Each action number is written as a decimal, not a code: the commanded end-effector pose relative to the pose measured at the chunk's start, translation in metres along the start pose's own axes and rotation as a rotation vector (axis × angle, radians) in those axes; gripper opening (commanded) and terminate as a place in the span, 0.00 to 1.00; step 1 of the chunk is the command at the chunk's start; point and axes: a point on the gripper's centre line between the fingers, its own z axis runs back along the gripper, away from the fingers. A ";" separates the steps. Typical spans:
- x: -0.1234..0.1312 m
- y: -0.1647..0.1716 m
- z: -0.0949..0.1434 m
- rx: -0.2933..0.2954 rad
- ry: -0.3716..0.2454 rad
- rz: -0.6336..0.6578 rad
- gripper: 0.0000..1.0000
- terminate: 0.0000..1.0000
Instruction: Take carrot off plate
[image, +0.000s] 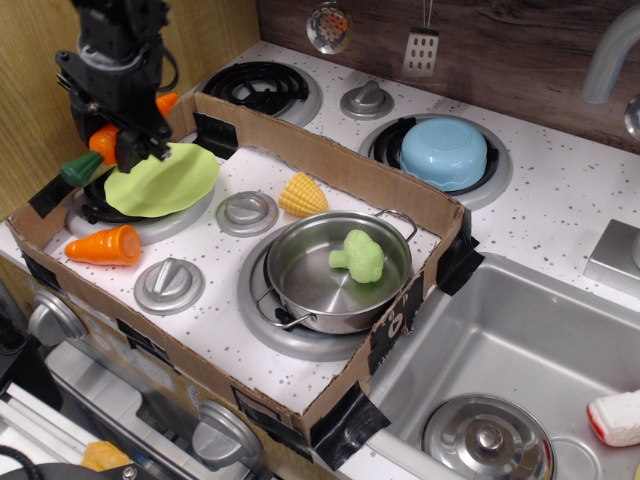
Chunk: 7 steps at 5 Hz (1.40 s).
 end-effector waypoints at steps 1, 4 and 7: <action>-0.017 -0.023 0.043 -0.095 0.135 0.292 0.00 0.00; -0.033 -0.086 0.027 -0.320 0.171 0.420 0.00 0.00; -0.025 -0.099 -0.004 -0.431 0.128 0.381 0.00 0.00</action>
